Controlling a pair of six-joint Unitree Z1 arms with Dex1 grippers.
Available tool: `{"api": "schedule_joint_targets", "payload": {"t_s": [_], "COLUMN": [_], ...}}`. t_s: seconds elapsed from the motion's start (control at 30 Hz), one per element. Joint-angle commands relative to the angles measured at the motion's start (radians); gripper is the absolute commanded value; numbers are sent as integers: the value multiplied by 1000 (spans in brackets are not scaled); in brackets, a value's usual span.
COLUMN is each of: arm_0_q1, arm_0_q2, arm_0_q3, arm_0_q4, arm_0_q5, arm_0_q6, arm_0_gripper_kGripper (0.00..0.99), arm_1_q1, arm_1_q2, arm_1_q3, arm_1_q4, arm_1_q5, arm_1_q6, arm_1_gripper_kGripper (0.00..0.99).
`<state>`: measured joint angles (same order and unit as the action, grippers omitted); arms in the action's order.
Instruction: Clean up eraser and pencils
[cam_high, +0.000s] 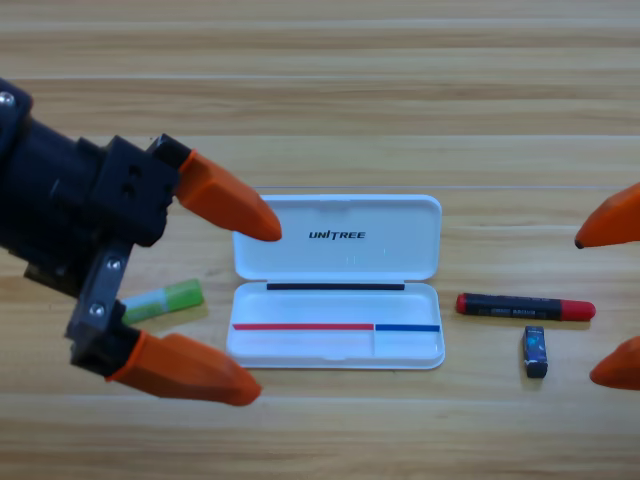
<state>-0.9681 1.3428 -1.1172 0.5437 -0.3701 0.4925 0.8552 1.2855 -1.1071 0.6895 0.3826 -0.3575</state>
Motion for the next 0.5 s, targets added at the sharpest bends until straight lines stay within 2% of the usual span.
{"api": "schedule_joint_targets", "payload": {"t_s": [0.03, 0.13, 0.3, 0.43, 0.5], "arm_0_q1": [-18, -18, -18, -18, -18], "arm_0_q2": [-2, -4, 10, 24, 35], "arm_0_q3": [45, 33, 30, 13, -3], "arm_0_q4": [-16, -8, 9, 30, 52], "arm_0_q5": [25, 37, 68, 105, 143], "arm_0_q6": [26, 32, 70, 87, 107], "arm_0_gripper_kGripper": [963, 966, 966, 968, 977], "arm_1_q1": [24, 24, 13, -71, -90], "arm_1_q2": [-5, -9, 3, 60, 109], "arm_1_q3": [32, 32, 35, 26, 21], "arm_1_q4": [-10, -10, -10, 2, 4], "arm_1_q5": [2, -1, -54, -82, -149], "arm_1_q6": [12, 22, 74, 130, 201], "arm_1_gripper_kGripper": [985, 985, 985, 985, 983]}}
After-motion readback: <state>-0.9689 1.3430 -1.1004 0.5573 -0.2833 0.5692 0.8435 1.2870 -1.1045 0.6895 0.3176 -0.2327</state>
